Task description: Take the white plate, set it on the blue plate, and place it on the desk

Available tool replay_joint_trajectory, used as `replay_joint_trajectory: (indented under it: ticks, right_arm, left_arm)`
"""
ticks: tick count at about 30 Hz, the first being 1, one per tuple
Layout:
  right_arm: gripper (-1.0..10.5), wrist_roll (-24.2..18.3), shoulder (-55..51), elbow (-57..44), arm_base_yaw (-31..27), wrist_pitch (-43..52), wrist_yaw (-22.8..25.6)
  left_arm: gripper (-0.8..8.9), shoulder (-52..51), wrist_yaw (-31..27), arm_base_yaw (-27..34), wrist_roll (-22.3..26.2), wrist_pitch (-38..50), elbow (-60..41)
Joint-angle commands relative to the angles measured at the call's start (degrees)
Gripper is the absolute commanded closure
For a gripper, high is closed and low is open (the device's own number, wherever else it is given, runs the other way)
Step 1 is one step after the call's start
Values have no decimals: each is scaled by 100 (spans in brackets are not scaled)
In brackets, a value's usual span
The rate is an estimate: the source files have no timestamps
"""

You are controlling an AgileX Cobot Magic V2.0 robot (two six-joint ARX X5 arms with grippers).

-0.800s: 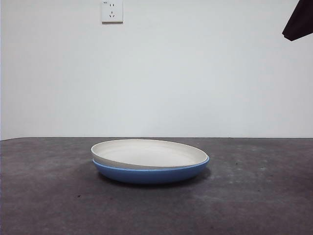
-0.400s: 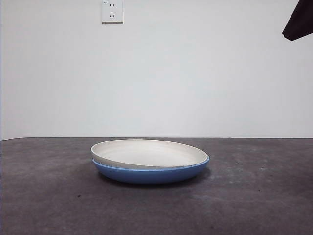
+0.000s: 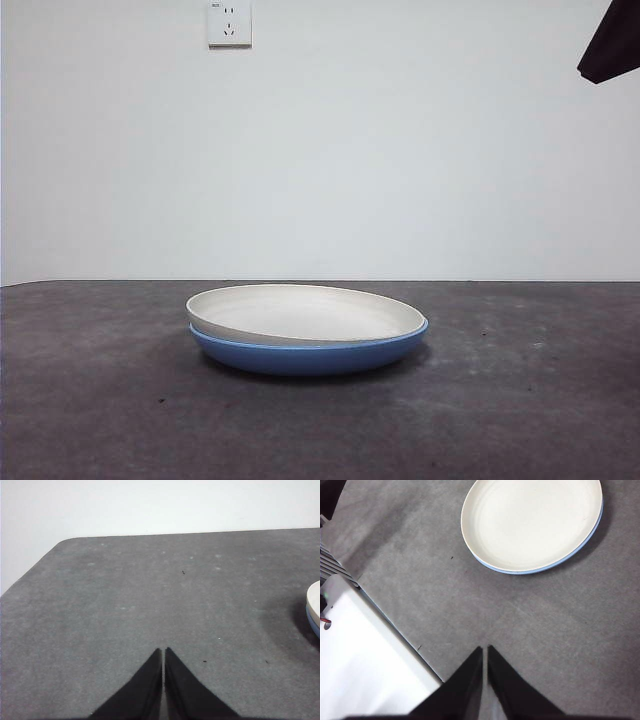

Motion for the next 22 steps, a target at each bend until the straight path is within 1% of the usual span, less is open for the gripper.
replay_joint_trajectory:
  ticks: [1,3,6,8,12,16,20,22]
  right_arm:
    - [935,-68,26,68,31,50,-9]
    - [935,-68,11,68,28,50,-11]
    - [935,-546,-155,63,-155,133,221]
    - [935,-693,-284,33,-409,328,254]
    - [935,-693,-848,-271,-1126,992,254]
    - [935,-693,-1587,-1043,-1766,1956,365]
    - [935,-675,-2304,-2000,-2092,2820,542]
    - [935,-654,-2658,-2483,-2208,3174,713]
  left_arm:
    - [804,-7,-2,9,-50,-46,-118]
    - [804,-4,-2,11,-50,-46,-118]
    - [804,-4,-2,9,-50,-46,-118]
    - [804,-4,-2,11,-50,-46,-118]
    - [804,-4,-2,11,-48,-46,-118]
    - [804,-4,-2,11,-48,-46,-116]
    - [804,-4,-4,9,-50,-46,-116]
    - [804,-4,-2,9,-50,-46,-116]
